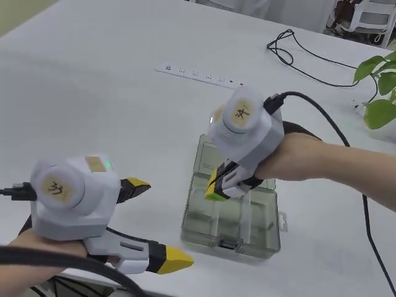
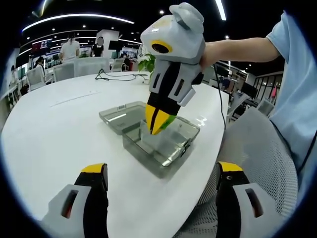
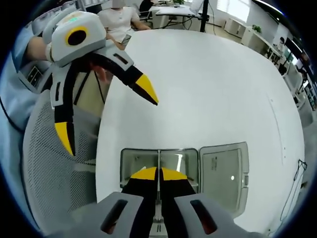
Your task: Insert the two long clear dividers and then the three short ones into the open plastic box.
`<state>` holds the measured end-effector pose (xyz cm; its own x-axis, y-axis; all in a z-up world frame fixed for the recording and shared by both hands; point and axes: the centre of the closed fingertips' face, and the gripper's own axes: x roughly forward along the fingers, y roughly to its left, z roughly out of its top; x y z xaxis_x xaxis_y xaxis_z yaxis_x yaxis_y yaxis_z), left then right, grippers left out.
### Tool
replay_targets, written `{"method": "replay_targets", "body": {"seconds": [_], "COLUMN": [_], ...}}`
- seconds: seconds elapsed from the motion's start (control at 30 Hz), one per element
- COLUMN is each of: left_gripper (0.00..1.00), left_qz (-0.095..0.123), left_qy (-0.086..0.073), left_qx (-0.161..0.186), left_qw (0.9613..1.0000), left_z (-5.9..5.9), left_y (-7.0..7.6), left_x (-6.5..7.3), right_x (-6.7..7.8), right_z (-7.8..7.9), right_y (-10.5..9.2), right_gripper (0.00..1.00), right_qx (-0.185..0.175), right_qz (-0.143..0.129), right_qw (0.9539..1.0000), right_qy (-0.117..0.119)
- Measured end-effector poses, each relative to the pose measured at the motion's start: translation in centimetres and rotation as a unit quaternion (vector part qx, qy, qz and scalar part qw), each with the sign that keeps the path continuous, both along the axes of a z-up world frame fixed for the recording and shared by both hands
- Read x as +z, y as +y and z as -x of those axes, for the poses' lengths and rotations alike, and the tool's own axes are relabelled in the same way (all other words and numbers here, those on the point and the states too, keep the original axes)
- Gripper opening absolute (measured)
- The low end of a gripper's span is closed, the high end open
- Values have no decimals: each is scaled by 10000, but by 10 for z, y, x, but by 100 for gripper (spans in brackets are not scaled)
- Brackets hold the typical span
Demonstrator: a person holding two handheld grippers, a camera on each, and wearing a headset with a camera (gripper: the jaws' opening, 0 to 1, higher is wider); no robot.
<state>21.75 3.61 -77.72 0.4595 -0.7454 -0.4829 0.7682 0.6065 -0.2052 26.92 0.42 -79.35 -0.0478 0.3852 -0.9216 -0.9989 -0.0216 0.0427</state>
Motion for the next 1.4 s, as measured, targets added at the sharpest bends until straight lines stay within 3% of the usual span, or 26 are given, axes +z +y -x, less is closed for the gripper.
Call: {"method": "replay_targets", "body": {"seconds": [0.4, 0.93, 1.0, 1.07, 1.13, 1.23, 1.4], "left_gripper": [92, 91, 91, 91, 91, 91, 91], "left_qz": [5, -16, -43, -42, -2, -19, 1], "left_qy": [12, -42, -64, -83, -68, -53, -42], "left_qx": [-5, -95, -105, -103, -96, -66, -20], "left_qw": [10000, 9999, 9999, 9999, 9999, 10000, 10000], "left_z": [0, -2, -2, -2, -2, -2, -4], "left_y": [0, -6, -5, -5, -6, -4, -2], "left_x": [0, 5, 7, 10, 11, 11, 13], "right_x": [-21, -20, -13, -2, 9, 23, 24], "right_z": [-1, -2, -7, -3, -3, -1, 5], "right_y": [0, -2, 5, 2, 1, -7, -33], "right_gripper": [2, 5, 22, 27, 35, 60, 92], "right_qx": [-78, -193, -363, -476, -574, -711, -865], "right_qz": [236, 171, -228, -478, -765, -1240, -1366], "right_qw": [9997, 9997, 9990, 9977, 9953, 9894, 9862], "right_qy": [14, 13, -126, -47, -154, -271, -345]}}
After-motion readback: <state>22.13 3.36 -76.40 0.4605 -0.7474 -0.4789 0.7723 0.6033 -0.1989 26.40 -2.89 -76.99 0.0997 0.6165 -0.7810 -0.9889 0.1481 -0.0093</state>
